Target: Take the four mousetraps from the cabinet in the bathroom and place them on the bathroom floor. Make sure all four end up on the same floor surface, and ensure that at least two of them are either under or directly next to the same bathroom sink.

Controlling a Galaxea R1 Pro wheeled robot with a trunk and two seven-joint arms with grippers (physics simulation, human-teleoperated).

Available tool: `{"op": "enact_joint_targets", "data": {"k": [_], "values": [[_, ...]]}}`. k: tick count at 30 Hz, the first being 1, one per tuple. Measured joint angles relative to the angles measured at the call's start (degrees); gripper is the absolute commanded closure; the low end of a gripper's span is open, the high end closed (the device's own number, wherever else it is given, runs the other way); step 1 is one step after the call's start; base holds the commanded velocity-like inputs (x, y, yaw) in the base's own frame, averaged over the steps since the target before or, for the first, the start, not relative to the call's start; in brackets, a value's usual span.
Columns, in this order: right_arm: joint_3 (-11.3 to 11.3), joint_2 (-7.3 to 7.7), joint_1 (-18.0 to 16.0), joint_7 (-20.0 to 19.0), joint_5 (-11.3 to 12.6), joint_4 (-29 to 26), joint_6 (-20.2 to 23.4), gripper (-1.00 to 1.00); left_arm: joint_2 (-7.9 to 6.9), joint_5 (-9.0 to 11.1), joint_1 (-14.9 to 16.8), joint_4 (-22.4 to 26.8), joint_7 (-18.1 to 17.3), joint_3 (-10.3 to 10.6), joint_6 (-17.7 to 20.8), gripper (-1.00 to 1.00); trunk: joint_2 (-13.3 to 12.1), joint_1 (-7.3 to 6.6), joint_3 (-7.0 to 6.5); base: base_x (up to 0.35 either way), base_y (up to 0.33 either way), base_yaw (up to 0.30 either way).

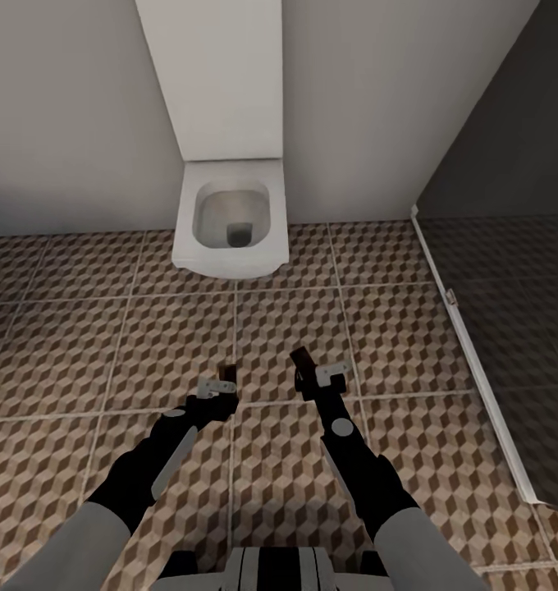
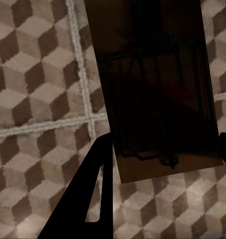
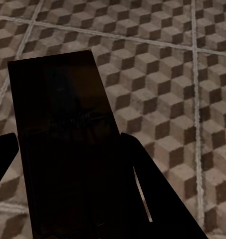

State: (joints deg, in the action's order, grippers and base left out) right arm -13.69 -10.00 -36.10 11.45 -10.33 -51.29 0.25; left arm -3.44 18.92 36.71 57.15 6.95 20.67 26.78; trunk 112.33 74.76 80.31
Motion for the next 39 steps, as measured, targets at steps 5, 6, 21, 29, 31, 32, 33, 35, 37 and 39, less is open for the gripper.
{"op": "enact_joint_targets", "data": {"k": [5,6,21,29,31,32,33,35,37,39], "values": [[-0.01,0.00,0.00,0.00,0.00,-0.10,0.00,1.00,0.00,0.00,0.00,0.25,0.00,0.00,0.00,1.00,2.01,1.10,1.35,0.000,0.000,0.000],[-0.01,0.00,0.00,0.00,0.00,-0.11,0.00,1.00,0.00,0.00,0.00,0.29,0.02,0.00,0.00,1.00,2.41,1.32,1.62,0.000,0.000,0.000],[-1.17,0.00,0.00,0.00,0.00,-0.09,0.00,1.00,-0.09,0.00,0.00,0.97,0.09,0.01,0.00,1.00,7.64,4.18,5.31,0.000,0.000,0.000],[-1.19,0.00,0.00,0.00,0.00,-0.14,0.00,1.00,-0.64,0.00,-0.08,1.76,0.06,0.01,0.00,1.00,7.64,4.18,6.02,0.000,0.000,0.000],[-1.17,0.00,0.00,0.00,0.00,-0.15,0.00,1.00,-0.85,-0.01,-0.08,1.86,0.05,0.01,0.00,1.00,7.64,4.18,6.14,0.000,0.000,0.000],[-1.17,0.00,0.00,0.00,0.00,-0.15,0.00,1.00,-0.93,-0.01,-0.09,1.87,0.06,0.01,0.00,1.00,7.64,4.18,6.17,0.021,0.006,0.000],[-1.17,0.00,0.00,0.00,0.00,-0.15,0.00,1.00,-1.04,-0.01,-0.09,1.87,0.07,0.01,0.00,1.00,7.64,4.18,6.19,0.046,0.020,0.000],[-1.16,0.00,0.00,0.00,-0.01,-0.16,-0.02,1.00,-1.13,0.00,-0.09,1.85,0.06,0.01,0.01,1.00,7.64,4.17,6.22,0.130,0.093,0.000],[-1.16,0.00,0.00,0.00,-0.02,-0.16,-0.04,1.00,-1.16,0.00,-0.09,1.84,0.07,0.01,0.01,1.00,7.64,4.16,6.23,0.187,0.143,0.000],[-1.16,0.00,0.00,0.00,-0.01,-0.14,-0.02,1.00,-1.19,0.00,-0.09,1.83,0.08,0.01,0.01,1.00,7.64,4.16,6.24,0.216,0.169,0.000]]}}
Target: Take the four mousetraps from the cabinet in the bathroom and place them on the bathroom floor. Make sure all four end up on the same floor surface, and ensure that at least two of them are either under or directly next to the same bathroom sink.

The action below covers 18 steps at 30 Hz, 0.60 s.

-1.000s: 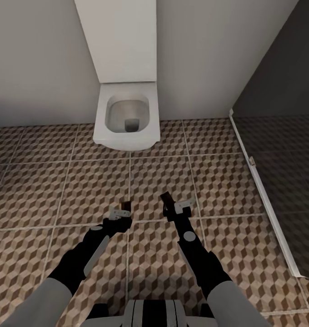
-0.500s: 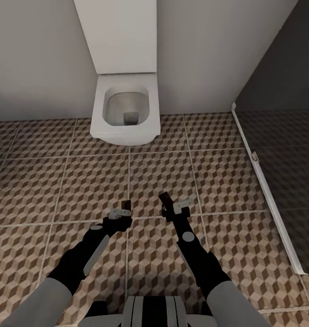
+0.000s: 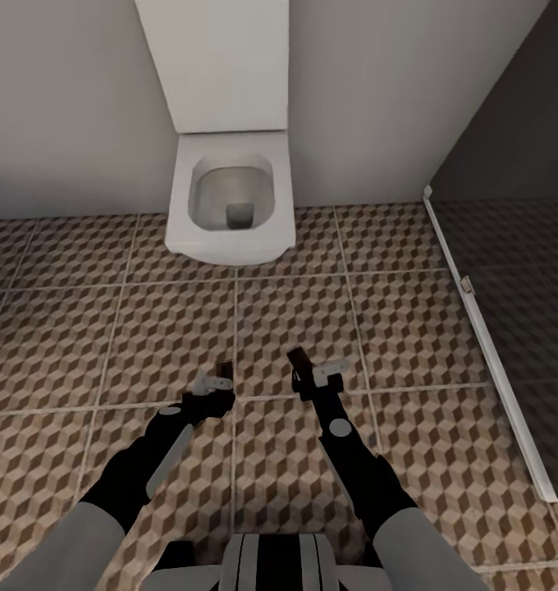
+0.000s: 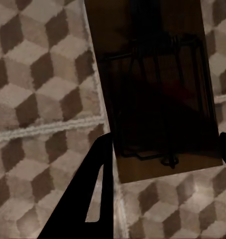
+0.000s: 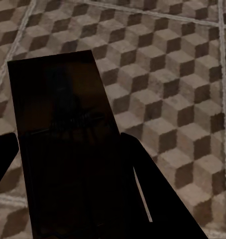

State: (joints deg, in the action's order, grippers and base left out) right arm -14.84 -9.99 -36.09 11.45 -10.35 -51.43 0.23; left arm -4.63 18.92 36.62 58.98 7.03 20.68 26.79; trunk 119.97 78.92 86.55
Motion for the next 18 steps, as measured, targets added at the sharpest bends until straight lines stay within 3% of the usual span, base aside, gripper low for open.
{"op": "enact_joint_targets", "data": {"k": [18], "values": [[-0.01,0.00,0.00,0.00,0.00,0.03,0.02,1.00,0.01,0.03,0.00,-0.34,-0.05,0.00,0.00,1.00,0.00,0.00,0.01,0.245,0.189,0.000]]}}
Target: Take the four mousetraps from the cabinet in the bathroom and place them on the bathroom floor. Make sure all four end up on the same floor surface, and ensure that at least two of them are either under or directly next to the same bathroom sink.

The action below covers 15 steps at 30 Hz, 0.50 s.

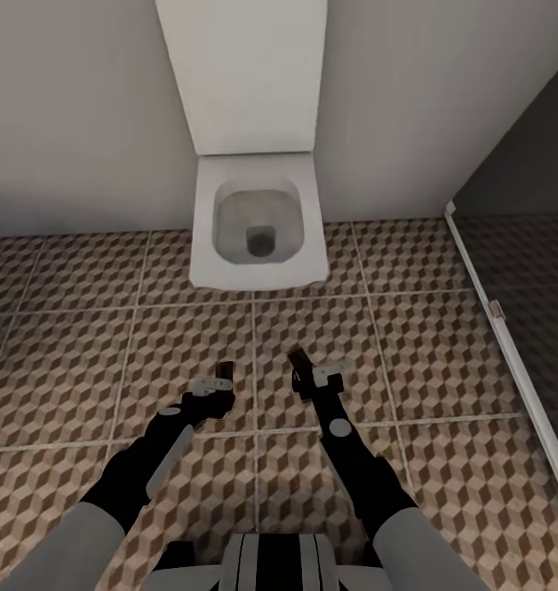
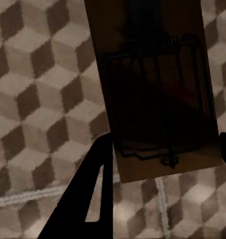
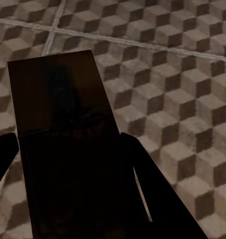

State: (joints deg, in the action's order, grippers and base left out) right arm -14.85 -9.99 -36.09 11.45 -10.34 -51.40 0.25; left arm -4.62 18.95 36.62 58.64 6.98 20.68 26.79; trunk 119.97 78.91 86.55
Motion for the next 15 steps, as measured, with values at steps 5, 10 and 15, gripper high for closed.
{"op": "enact_joint_targets", "data": {"k": [5,10,15], "values": [[0.00,0.00,0.00,0.00,0.01,-0.03,0.00,1.00,0.02,-0.02,-0.01,-0.14,-0.01,0.00,-0.01,1.00,0.00,0.00,0.00,0.256,0.066,0.000],[0.00,0.00,0.00,0.00,0.01,0.00,0.00,1.00,0.04,0.04,0.00,-0.28,-0.03,0.00,-0.01,1.00,0.00,0.02,0.00,0.133,0.010,0.000],[-0.02,0.00,0.00,0.00,0.01,-0.02,0.00,1.00,0.04,0.05,0.00,-0.52,-0.03,0.07,-0.01,1.00,0.00,0.01,0.00,0.092,0.001,0.000]]}}
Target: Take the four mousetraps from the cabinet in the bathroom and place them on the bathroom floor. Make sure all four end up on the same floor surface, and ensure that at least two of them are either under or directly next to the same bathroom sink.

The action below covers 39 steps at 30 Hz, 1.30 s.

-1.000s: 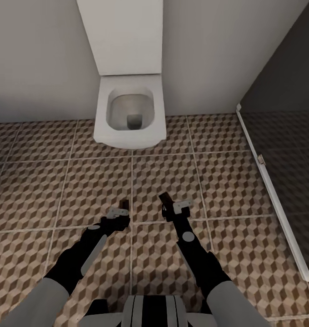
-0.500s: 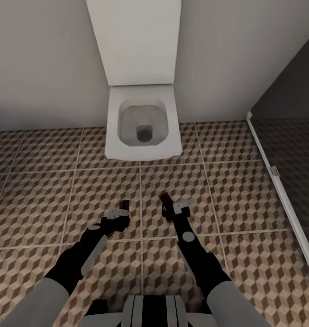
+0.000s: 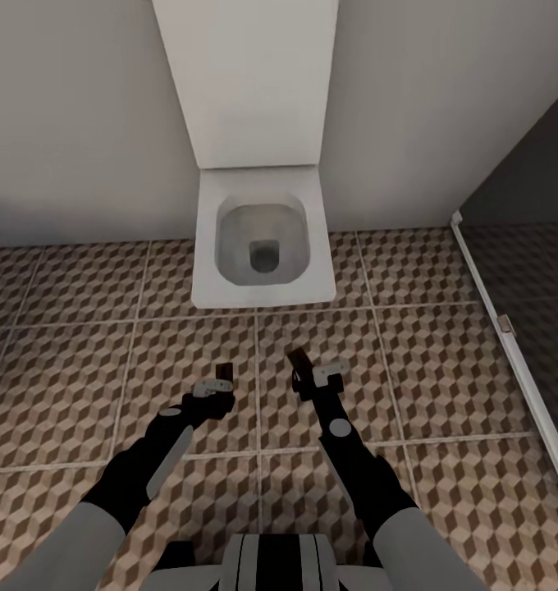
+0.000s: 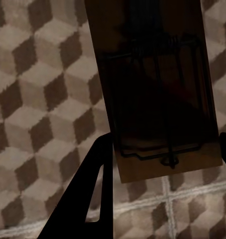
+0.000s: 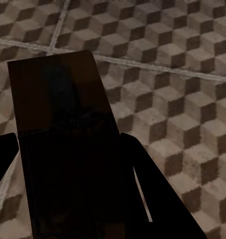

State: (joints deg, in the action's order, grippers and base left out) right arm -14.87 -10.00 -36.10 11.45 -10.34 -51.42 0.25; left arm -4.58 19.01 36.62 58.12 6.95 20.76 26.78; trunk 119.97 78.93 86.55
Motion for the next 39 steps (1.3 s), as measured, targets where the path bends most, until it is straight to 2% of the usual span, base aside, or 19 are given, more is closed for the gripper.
{"op": "enact_joint_targets", "data": {"k": [15,24,39], "values": [[0.02,0.00,0.00,0.00,0.00,-0.02,0.00,1.00,0.00,-0.08,0.00,-0.14,0.00,1.62,0.00,1.00,0.00,0.01,0.00,0.033,0.000,0.000],[0.03,0.00,0.00,0.00,0.00,-0.02,0.00,1.00,0.00,-0.08,0.00,-0.12,0.02,1.68,0.00,1.00,3.59,1.99,1.81,0.000,0.000,0.000],[-0.01,0.00,0.00,0.00,0.00,-0.02,-0.02,1.00,0.00,-0.09,0.00,-0.12,0.03,1.68,0.00,1.00,9.61,5.28,5.67,0.000,0.000,0.000]]}}
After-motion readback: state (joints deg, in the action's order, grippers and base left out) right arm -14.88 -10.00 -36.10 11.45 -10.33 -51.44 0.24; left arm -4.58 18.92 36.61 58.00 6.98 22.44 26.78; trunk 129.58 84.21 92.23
